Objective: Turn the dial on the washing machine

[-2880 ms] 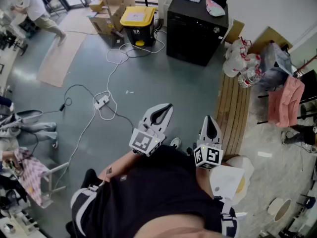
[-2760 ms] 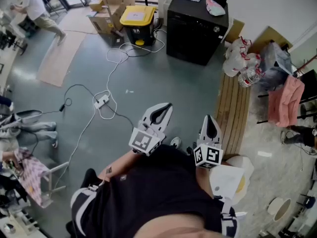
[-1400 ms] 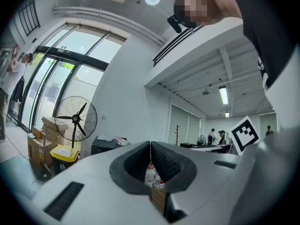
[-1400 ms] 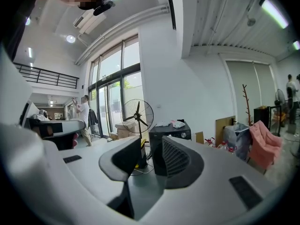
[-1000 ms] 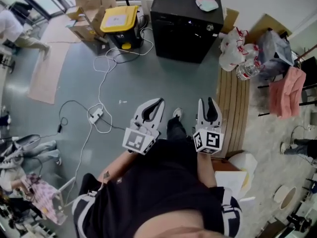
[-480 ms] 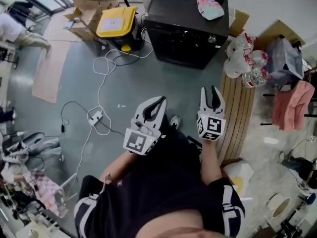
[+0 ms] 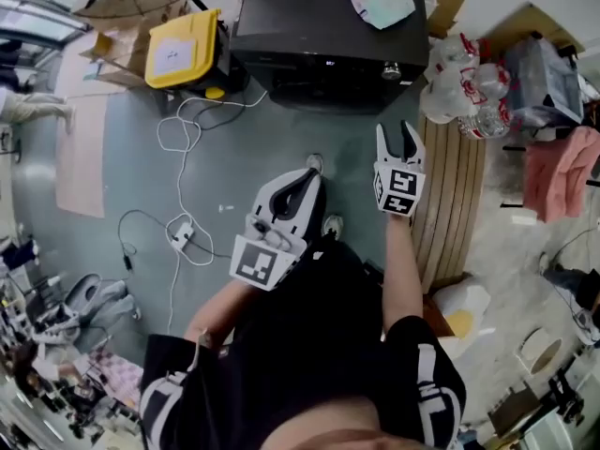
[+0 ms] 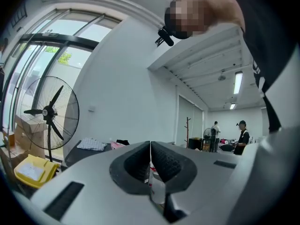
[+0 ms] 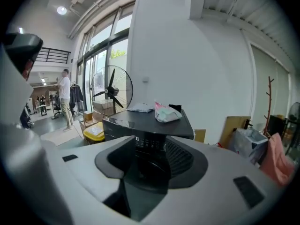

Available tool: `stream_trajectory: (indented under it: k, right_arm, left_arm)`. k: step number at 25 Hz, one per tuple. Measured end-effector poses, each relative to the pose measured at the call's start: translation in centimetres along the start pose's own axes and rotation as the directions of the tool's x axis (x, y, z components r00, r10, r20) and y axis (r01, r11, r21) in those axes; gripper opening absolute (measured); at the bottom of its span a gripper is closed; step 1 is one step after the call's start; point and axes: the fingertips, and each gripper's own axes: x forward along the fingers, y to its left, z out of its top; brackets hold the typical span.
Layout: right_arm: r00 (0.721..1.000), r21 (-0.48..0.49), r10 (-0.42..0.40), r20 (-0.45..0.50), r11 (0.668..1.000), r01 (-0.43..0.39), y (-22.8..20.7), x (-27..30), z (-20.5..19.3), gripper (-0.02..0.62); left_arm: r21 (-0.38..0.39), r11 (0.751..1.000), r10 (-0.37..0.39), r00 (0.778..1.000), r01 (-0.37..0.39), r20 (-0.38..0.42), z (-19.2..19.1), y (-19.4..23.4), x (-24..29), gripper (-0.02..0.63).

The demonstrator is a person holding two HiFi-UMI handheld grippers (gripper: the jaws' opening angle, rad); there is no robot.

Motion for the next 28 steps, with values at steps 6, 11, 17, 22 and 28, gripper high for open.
stream_trajectory:
  k: [6, 11, 17, 22, 28]
  right_arm:
    - [0.988, -0.022, -0.075, -0.135, 0.997, 0.073, -3.5, 12.7, -7.3, 0.256]
    - [0.976, -0.088, -0.127, -0.177, 0.99, 0.113, -6.3, 21.3, -11.9, 0.303]
    - [0.967, -0.183, -0.179, -0.181, 0.972, 0.146, -9.6, 26.5, -13.7, 0.314]
    - [0.966, -0.22, -0.21, -0.149, 0.96, 0.175, -9.6, 27.1, -13.0, 0.31]
    - [0.99, 0.187, -0.054, -0.131, 0.979, 0.078, -9.9, 27.2, -13.3, 0.29]
  left_arm:
    - [-0.02, 0.998, -0.062, 0.997, 0.061, -0.043, -5.1, 5.8, 8.5, 0.025]
    - [-0.029, 0.997, -0.067, 0.996, 0.065, -0.058, -9.9, 9.2, 14.0, 0.023]
    - [-0.075, 0.996, -0.052, 0.994, 0.045, -0.101, -13.2, 11.1, 18.0, 0.024]
    - [-0.079, 0.996, -0.048, 0.992, 0.039, -0.117, -13.7, 12.0, 19.0, 0.024]
    - [-0.086, 0.996, -0.039, 0.991, 0.029, -0.125, -14.3, 12.6, 19.0, 0.025]
